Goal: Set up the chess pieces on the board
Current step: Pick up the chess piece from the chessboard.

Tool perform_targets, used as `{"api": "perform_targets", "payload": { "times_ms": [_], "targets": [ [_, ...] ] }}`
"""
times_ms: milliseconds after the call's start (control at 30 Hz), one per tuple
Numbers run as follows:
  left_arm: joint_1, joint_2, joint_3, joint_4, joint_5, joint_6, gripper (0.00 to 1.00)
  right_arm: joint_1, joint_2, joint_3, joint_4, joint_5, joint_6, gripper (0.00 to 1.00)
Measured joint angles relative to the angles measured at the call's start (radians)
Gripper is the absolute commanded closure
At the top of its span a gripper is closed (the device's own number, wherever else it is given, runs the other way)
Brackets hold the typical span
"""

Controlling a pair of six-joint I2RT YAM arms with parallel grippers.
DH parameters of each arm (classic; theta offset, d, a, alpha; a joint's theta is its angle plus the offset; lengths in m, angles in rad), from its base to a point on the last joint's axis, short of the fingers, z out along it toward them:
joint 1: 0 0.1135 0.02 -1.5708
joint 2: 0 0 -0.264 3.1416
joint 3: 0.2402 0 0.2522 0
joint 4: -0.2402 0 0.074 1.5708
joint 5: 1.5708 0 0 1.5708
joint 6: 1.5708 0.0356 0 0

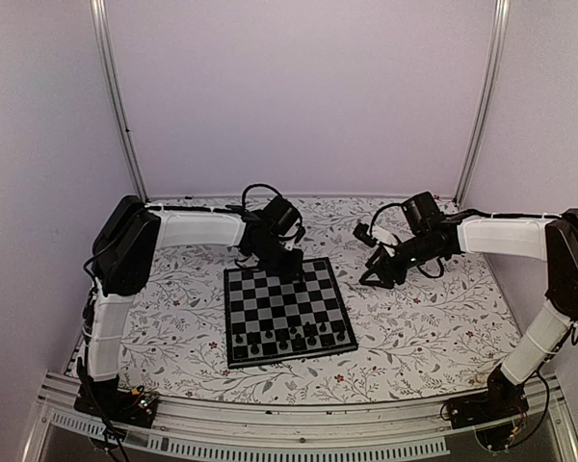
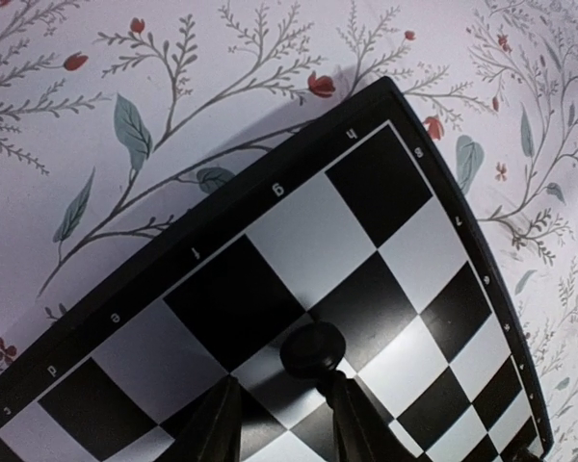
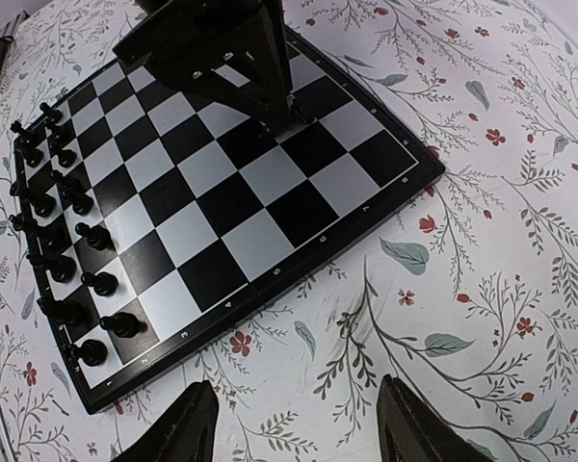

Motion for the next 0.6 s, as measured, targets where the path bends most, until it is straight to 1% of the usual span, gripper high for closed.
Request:
{"api": "perform_targets", "payload": {
  "times_ms": [400,600],
  "targets": [
    [-0.018,0.006,0.009,0.003,-0.024,-0.002,0.66,0.0,0.008,0.001,0.0,-0.004,0.0,0.4],
    [-0.029,0.032,0.044,0.003,-0.026,-0.005,0.66,0.0,0.015,0.002,0.0,-0.006,0.0,0.4]
  ]
}}
